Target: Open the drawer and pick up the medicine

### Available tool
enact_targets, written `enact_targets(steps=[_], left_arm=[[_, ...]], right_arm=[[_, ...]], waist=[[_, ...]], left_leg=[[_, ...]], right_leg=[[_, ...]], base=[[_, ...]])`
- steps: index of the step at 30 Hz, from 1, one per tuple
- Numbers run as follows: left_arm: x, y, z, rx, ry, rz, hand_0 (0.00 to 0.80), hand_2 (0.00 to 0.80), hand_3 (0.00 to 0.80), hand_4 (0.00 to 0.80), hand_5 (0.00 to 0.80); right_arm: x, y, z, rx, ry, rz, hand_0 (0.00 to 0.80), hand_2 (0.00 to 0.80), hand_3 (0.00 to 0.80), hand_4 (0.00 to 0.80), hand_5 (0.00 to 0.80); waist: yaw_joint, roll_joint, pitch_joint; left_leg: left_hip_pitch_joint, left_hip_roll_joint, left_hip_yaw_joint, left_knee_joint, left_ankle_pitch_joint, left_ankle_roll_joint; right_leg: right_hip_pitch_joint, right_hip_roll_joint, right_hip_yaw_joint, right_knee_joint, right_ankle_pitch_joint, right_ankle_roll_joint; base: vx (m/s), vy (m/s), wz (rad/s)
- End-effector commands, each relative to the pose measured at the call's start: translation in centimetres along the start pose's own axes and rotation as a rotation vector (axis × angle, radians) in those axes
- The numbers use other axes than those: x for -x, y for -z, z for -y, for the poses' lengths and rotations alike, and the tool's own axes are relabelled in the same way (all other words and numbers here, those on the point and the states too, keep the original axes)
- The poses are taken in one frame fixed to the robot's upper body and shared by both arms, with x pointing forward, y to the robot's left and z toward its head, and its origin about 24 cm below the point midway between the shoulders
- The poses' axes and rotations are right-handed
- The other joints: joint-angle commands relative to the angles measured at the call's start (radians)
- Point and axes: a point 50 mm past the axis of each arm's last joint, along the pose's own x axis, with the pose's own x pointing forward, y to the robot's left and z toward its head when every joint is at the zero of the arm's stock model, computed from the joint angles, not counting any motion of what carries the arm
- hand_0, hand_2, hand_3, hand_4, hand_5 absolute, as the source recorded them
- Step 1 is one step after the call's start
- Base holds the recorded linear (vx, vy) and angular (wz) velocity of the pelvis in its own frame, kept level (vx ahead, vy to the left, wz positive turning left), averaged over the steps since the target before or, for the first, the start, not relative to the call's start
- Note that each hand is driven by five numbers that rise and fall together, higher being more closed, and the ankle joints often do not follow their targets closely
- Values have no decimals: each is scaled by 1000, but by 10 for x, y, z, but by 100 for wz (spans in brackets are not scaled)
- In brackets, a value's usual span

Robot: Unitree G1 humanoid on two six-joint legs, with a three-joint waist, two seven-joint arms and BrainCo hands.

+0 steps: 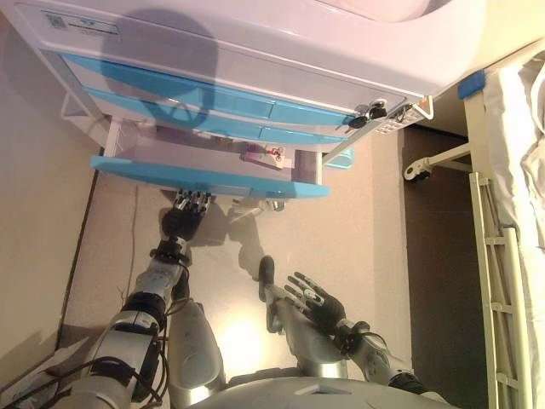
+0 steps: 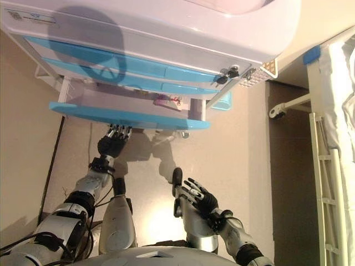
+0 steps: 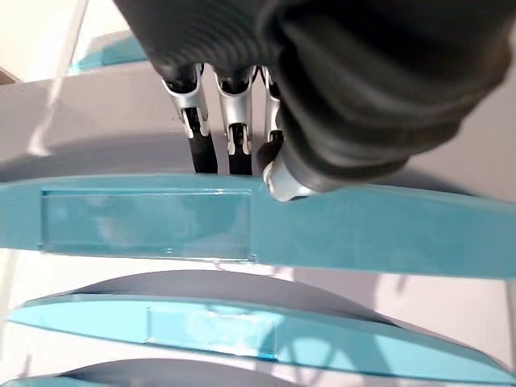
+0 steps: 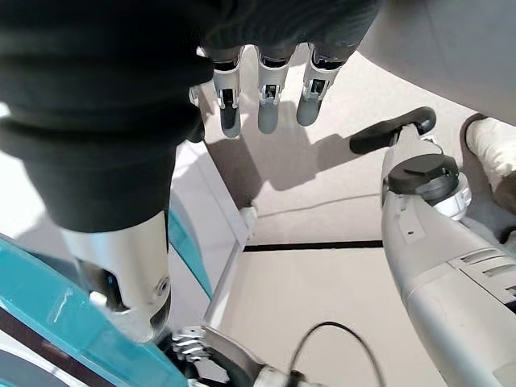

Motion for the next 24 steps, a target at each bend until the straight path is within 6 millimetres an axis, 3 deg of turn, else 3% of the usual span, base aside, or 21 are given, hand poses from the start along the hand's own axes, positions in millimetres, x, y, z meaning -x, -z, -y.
enact_targets(steps=[1,7,24], left_arm=[[27,-4,-14,-21,-43,38,800,800,800,800,800],[63,8,-32,31,-131,60,800,800,800,800,800],[133,26,-59,126,-392,10,800,800,800,800,800]], right_arm=[[12,9,-4,6,-17,-16,0,0,0,0,0],[17,2,4,30,10,0,0,0,0,0,0],[33,-7,23,25,87,44,0,0,0,0,0]], waist=[[35,11,40],[56,37,47],[101,85,47]], left_leg=[[7,-49,-39,-45,28,77],[-11,-64,-68,-41,39,73],[-31,-78,-98,-53,68,60]], right_leg=[[14,-10,-20,83,-24,47],[3,-18,-48,105,-42,37],[-11,-43,-114,129,-60,27]], base=[[-20,49,5],[-15,47,11],[-21,27,13]])
